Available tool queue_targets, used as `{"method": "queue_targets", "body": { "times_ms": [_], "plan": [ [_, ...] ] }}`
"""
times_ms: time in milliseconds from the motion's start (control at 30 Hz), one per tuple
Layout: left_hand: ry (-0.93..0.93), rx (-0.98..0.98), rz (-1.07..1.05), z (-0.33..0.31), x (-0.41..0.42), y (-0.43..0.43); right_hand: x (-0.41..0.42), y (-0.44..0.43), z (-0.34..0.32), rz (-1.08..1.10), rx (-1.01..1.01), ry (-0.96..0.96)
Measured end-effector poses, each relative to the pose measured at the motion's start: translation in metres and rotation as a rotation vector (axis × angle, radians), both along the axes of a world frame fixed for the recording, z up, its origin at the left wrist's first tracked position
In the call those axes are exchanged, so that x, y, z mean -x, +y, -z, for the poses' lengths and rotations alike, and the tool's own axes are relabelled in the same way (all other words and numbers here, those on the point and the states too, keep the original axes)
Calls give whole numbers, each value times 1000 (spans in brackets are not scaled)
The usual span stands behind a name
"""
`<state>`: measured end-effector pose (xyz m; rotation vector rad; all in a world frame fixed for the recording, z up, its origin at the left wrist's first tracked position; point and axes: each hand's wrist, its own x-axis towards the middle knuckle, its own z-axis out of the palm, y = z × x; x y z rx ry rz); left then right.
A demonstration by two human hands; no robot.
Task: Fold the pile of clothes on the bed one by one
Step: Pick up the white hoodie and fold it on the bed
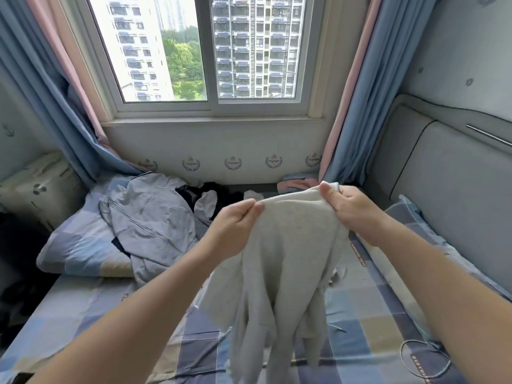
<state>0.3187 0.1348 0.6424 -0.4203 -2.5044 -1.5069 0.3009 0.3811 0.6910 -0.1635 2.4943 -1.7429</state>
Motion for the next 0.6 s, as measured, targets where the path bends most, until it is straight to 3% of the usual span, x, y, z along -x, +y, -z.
{"method": "queue_targets", "body": {
  "times_ms": [167,333,500,600],
  "plan": [
    [-28,-58,-31,-21,9,0,6,6,16,-14,117,-131],
    [-142,-311,-93,-24,18,-25,17,19,17,38,307,-105],
    [-50,-159,-84,-47,12,-27,26,14,31,271,387,-205],
    [71,22,-186,-51,10,-26,24,-1,30,281,596,-234]
  ]
}}
